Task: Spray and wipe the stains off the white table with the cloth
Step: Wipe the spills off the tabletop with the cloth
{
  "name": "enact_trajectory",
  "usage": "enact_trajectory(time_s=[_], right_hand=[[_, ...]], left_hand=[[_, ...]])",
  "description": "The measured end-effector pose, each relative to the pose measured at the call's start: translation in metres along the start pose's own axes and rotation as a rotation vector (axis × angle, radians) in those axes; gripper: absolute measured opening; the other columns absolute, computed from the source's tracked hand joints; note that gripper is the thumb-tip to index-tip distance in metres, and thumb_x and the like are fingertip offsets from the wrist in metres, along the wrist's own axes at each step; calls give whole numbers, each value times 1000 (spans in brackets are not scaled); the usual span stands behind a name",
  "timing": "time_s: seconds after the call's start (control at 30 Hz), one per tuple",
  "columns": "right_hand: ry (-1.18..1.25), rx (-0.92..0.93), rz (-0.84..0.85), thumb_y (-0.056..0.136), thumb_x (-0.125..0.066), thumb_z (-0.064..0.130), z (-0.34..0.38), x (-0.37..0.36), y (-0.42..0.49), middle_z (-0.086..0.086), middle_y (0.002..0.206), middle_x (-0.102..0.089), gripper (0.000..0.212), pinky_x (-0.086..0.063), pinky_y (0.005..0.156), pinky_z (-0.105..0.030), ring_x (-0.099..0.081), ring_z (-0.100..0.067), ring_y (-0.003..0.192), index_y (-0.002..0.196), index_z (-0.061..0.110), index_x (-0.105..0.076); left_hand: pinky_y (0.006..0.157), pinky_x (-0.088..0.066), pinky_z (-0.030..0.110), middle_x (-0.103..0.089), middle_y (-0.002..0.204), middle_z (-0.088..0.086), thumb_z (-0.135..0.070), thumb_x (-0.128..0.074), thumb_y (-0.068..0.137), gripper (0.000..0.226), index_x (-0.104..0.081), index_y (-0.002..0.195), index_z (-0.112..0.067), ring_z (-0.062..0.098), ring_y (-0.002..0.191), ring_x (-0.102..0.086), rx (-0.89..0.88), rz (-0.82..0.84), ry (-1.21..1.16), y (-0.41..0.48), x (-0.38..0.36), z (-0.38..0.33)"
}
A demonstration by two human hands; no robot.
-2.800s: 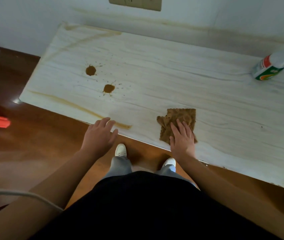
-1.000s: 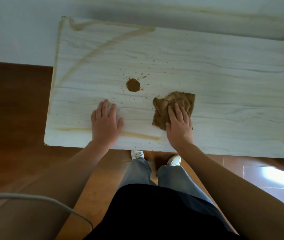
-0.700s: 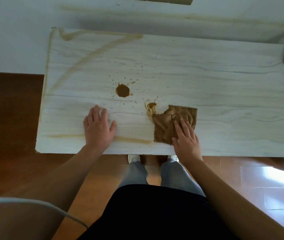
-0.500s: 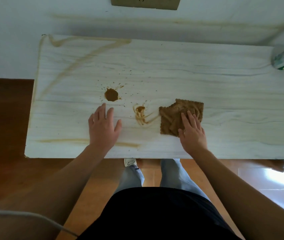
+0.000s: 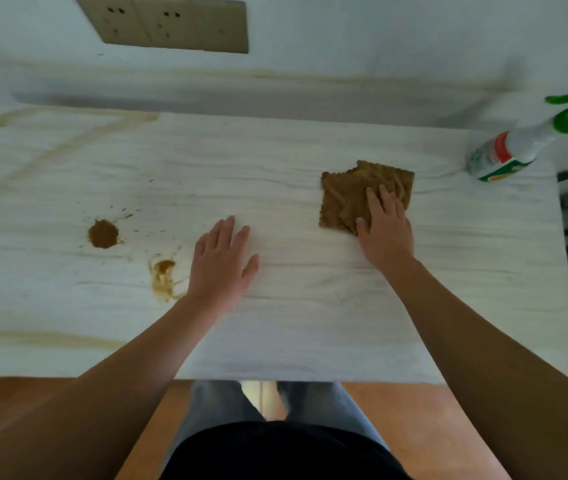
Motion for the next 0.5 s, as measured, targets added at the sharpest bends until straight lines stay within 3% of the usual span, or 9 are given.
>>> enact_trajectory(time_s=[0.17, 0.27, 0.37, 0.5], right_hand=[[-19, -10, -8, 104, -41, 36, -60, 37, 63, -3, 169, -8, 63, -23, 122, -49, -8, -28, 154, 160, 23, -16], [1, -2, -48, 105, -41, 33, -65, 46, 91, -6, 168, -10, 61, -17, 124, -48, -8, -30, 154, 160, 20, -19], [17, -18, -113, 104, -39, 30, -41, 42, 102, -6, 168, -14, 58, -15, 124, -48, -10, -31, 154, 159, 19, -24], [16, 230, -83, 101, -44, 28, 27, 16, 84, -2, 166, -22, 53, -20, 122, -49, -16, -28, 152, 153, 22, -36]], left_hand=[[114, -31, 53, -30, 162, 18, -51, -45, 98, 62, -44, 148, -14, 41, 148, -28, 128, -7, -28, 28, -12, -26], [116, -29, 52, -28, 164, 17, -58, -36, 95, 70, -41, 151, -16, 40, 150, -26, 121, 4, 6, 25, -13, -28], [115, -31, 51, -29, 164, 14, -61, -29, 93, 73, -40, 151, -18, 38, 149, -27, 110, 13, 11, 25, -9, -25], [114, -33, 53, -29, 163, 15, -61, -33, 94, 73, -39, 152, -17, 39, 148, -28, 113, 26, 36, 27, -7, -27]])
Point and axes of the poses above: each hand's wrist, its own y-axis towards the middle knuckle, its own x-axis out of the back of the hand, z = x × y, the point moved 4 cm from there along y, towards the middle knuckle
